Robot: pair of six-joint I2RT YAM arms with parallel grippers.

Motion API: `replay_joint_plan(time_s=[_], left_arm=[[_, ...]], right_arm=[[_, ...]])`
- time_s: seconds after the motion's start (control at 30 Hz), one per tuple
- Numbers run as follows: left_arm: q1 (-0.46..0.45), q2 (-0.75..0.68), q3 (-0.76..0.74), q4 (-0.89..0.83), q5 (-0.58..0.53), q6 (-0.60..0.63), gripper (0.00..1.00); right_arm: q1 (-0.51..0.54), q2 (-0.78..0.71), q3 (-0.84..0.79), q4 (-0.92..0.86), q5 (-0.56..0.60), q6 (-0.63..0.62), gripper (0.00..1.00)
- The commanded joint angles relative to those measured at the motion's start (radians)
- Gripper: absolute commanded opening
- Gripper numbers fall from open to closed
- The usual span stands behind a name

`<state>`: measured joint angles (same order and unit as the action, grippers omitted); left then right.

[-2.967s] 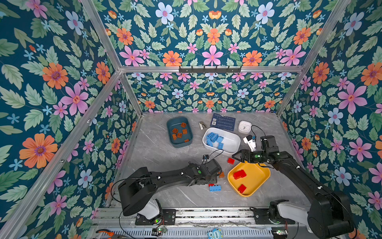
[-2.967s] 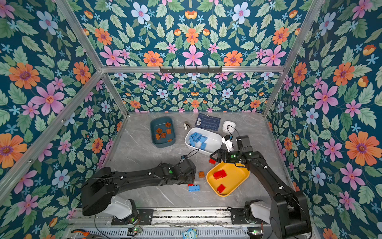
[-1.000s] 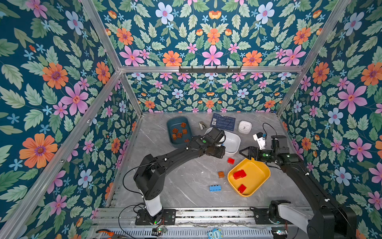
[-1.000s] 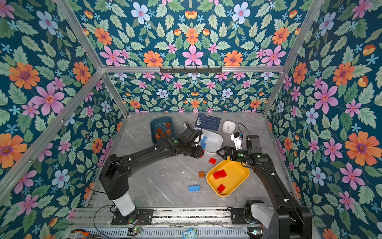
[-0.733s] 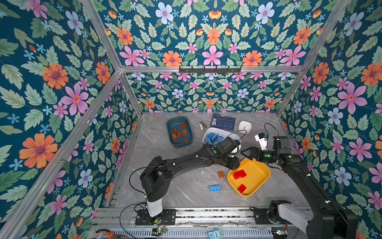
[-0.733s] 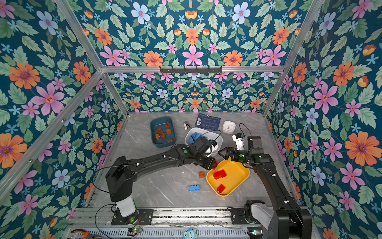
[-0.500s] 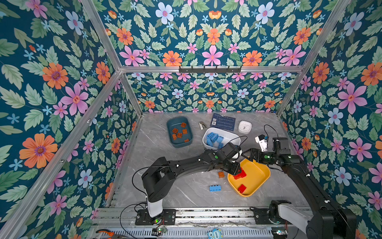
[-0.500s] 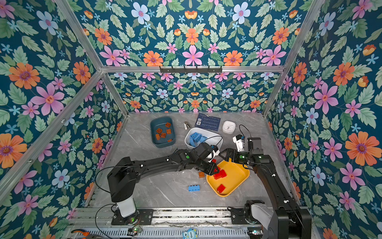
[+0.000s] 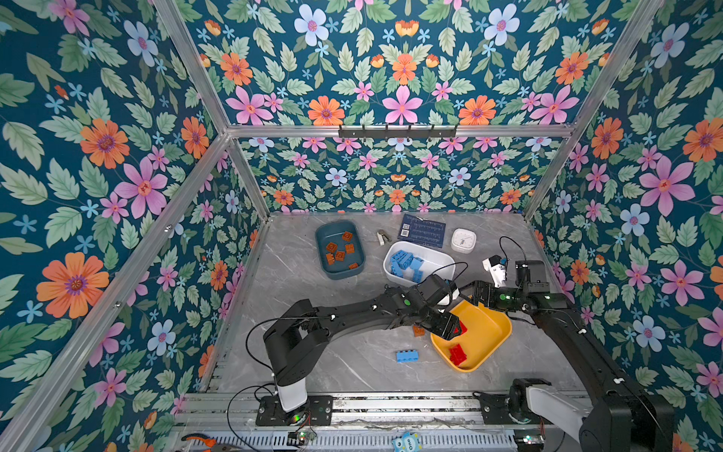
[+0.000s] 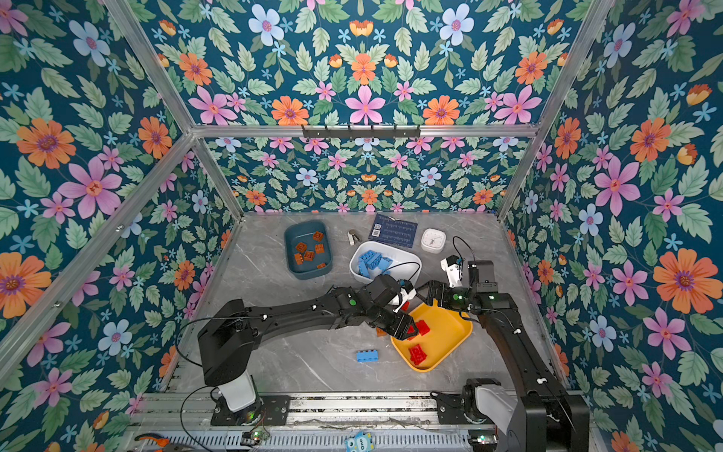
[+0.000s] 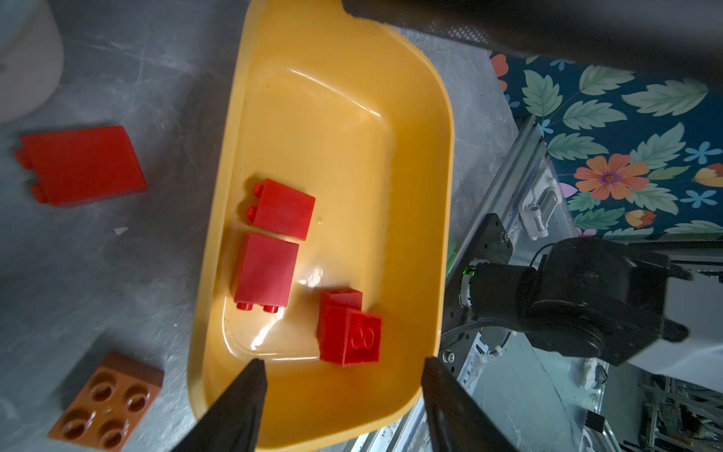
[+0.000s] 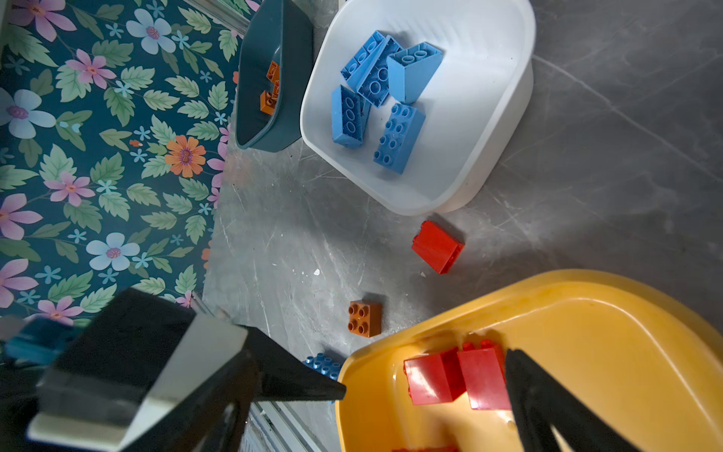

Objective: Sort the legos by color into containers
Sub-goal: 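Move the left gripper back to the loose bricks and grasp the blue brick, then carry the blue brick into the white tub and release it with the left gripper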

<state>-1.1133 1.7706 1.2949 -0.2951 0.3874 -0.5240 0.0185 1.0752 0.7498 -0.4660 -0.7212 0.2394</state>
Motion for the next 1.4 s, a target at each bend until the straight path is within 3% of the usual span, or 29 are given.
replay_joint_plan(time_s=[0.0, 0.3, 0.5, 0.73, 1.1, 1.2, 1.37], left_arm=[[0.013, -0.038, 0.006, -0.089, -0.054, 0.044, 0.69], [0.028, -0.174, -0.131, -0.246, -0.199, 0.089, 0.73], [0.005, -0.247, -0.256, -0.202, -0.188, 0.273, 0.74], [-0.041, -0.198, -0.313, -0.202, -0.217, 0.445, 0.7], [-0.055, -0.099, -0.323, -0.167, -0.236, 0.522, 0.68], [-0.055, -0.077, -0.323, -0.162, -0.248, 0.527, 0.61], [-0.054, -0.068, -0.303, -0.184, -0.278, 0.524, 0.29]], right_arm=[[0.0, -0.002, 0.005, 0.026, -0.035, -0.007, 0.99], [0.002, 0.033, 0.004, 0.061, -0.098, 0.006, 0.99], [0.017, 0.051, 0.007, 0.073, -0.106, 0.013, 0.99], [0.028, 0.04, 0.008, 0.061, -0.088, 0.013, 0.99], [0.028, 0.048, 0.016, 0.053, -0.083, 0.007, 0.99], [0.028, 0.05, 0.014, 0.052, -0.081, 0.006, 0.99], [0.028, 0.052, 0.015, 0.054, -0.078, 0.003, 0.99]])
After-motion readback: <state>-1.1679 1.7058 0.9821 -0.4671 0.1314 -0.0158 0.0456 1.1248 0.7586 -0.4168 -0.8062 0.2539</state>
